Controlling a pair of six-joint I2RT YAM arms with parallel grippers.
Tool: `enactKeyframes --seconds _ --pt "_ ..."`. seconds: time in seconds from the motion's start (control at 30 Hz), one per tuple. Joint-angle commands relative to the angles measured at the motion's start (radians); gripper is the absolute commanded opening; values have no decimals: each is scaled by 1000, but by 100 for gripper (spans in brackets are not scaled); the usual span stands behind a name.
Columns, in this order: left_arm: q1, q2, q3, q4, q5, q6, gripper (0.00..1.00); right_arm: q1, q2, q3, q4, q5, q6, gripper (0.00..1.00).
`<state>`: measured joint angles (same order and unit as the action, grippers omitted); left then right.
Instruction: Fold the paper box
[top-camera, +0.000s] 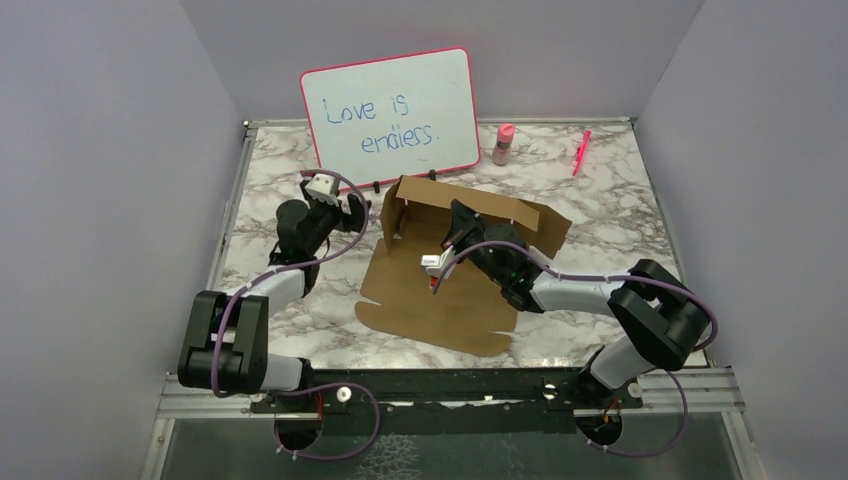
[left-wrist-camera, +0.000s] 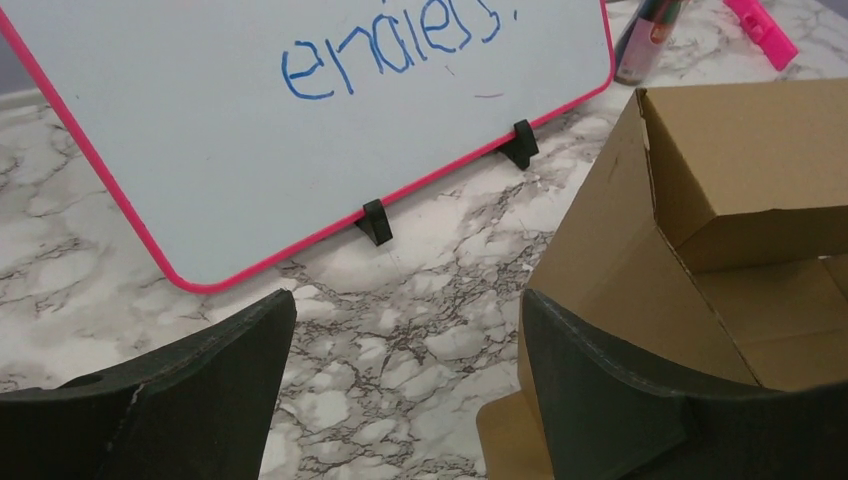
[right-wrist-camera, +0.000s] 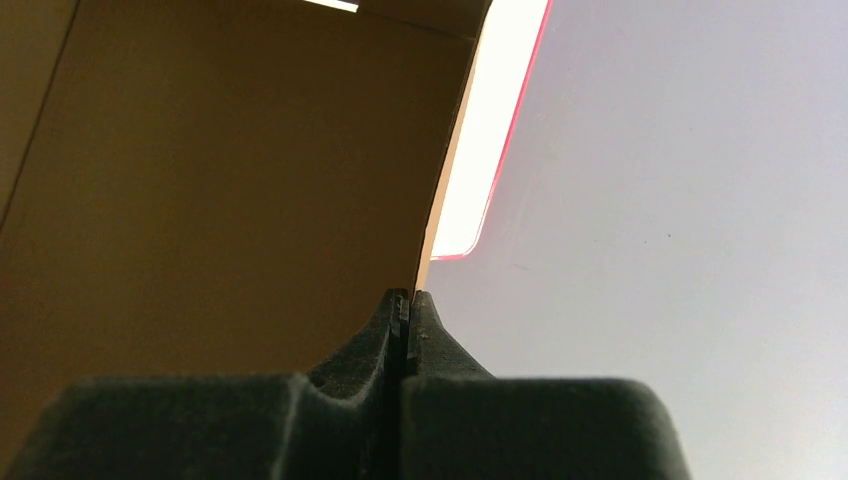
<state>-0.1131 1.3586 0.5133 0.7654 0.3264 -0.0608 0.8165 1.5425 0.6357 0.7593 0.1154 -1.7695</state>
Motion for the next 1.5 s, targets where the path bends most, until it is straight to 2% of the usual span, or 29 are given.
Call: enactKeyframes --seconds 0.0,0.17,0.47,1.0,1.27,1.47 --pt "3 39 -16 12 79 56 84 9 -7 4 -125 -25 19 1" --pt "3 117 9 0 171 82 83 8 -6 4 -127 -26 18 1" --pt "-27 163 46 -6 276 70 82 10 -13 13 -141 -36 19 1" --pt "-120 222 110 -5 207 92 82 19 -20 24 -172 -49 36 1" --pt "-122 264 146 21 165 44 80 25 -37 39 -232 -60 49 1" --pt "-134 308 163 60 186 11 78 26 -35 50 -266 -65 66 1"
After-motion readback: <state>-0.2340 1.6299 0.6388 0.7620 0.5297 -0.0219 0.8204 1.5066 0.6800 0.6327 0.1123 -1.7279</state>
